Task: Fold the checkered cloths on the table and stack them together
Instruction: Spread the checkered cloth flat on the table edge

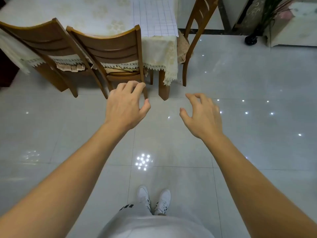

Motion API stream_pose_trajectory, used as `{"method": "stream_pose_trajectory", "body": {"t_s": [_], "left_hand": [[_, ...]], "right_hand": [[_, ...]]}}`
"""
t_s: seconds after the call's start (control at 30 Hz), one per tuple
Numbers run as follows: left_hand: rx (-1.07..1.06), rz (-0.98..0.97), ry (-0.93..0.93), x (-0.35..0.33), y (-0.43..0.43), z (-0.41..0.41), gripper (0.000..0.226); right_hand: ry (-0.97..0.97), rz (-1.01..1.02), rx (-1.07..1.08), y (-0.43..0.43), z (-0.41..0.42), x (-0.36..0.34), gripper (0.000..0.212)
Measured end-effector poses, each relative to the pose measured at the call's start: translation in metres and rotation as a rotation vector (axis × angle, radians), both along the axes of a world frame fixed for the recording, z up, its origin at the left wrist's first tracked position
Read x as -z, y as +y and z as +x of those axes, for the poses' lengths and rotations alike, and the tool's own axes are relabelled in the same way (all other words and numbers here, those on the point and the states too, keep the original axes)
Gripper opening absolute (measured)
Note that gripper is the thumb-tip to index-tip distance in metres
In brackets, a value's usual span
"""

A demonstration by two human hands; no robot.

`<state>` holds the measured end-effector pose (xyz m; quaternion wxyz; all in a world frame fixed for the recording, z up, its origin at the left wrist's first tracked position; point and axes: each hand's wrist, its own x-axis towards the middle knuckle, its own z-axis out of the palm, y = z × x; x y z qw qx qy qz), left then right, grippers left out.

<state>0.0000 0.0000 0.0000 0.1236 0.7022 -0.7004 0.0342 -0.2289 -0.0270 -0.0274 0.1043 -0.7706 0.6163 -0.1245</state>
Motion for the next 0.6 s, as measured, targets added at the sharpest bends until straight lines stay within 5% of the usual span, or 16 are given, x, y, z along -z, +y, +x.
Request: {"method": "stream_pose_trajectory", "body": {"t_s": [0.6], "left_hand": [[-0.021, -0.021, -0.036, 0.010, -0.096, 0.008, 0.049]], "right_hand": [[-0.014, 0.003, -0.041, -0.100, 0.014, 0.014, 0.049]]}}
